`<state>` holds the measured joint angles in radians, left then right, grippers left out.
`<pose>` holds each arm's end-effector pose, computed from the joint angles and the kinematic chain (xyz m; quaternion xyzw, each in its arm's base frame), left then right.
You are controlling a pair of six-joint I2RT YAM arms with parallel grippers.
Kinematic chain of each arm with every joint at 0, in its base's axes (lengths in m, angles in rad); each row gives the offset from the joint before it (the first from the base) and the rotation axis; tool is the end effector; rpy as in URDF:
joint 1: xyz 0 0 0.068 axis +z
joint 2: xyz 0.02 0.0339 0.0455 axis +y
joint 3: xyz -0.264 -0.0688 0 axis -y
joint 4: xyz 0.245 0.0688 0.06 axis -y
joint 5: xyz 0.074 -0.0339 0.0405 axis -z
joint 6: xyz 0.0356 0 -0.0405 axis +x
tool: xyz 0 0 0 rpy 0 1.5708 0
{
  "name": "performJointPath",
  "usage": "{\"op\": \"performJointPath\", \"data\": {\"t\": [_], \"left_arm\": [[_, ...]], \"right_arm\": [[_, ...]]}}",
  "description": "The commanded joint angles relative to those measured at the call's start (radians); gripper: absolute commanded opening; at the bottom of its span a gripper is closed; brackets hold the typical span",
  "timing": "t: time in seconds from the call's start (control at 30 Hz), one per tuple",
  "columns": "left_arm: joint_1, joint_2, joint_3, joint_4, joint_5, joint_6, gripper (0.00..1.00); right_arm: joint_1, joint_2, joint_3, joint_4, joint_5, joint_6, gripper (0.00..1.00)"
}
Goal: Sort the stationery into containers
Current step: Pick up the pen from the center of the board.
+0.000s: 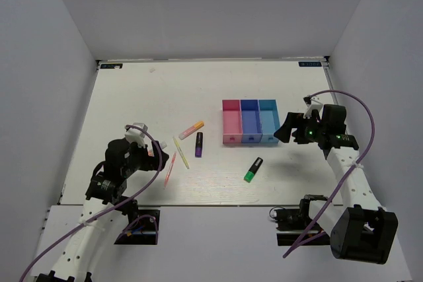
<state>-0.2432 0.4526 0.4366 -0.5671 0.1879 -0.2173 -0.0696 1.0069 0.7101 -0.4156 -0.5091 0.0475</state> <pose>0.1144 -0.0352 0.2250 0.0558 0.8760 -0.1881 0.4406 0.2110 0.0027 0.2537 -0.0531 0.8846 0.2245 0.4052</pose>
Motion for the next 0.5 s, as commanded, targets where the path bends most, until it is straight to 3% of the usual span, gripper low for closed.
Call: {"op": "performJointPath", "data": {"t": [0.0,0.27,0.33,0.4,0.43,0.47], "left_arm": [[0.005,0.012,0.019,0.015,0.028,0.010,0.99],[0.005,0.017,0.016,0.021,0.035,-0.002,0.99],[0.007,0.020,0.016,0.022,0.036,-0.004,0.97],[0.005,0.020,0.013,0.026,0.039,-0.004,0.71],[0.007,0.024,0.019,0.026,0.042,-0.005,0.44],[0.005,0.027,0.016,0.023,0.033,-0.016,0.00]], "right_arm": [[0.001,-0.014,-0.003,-0.003,0.027,-0.017,0.90],[-0.004,-0.004,-0.024,-0.064,-0.101,-0.199,0.90],[-0.007,0.001,-0.024,-0.078,-0.150,-0.222,0.82],[-0.007,0.013,-0.034,-0.074,-0.160,-0.213,0.31],[-0.004,0.019,-0.029,-0.075,-0.158,-0.210,0.02],[-0.006,0.038,-0.012,-0.095,-0.158,-0.210,0.00]]}}
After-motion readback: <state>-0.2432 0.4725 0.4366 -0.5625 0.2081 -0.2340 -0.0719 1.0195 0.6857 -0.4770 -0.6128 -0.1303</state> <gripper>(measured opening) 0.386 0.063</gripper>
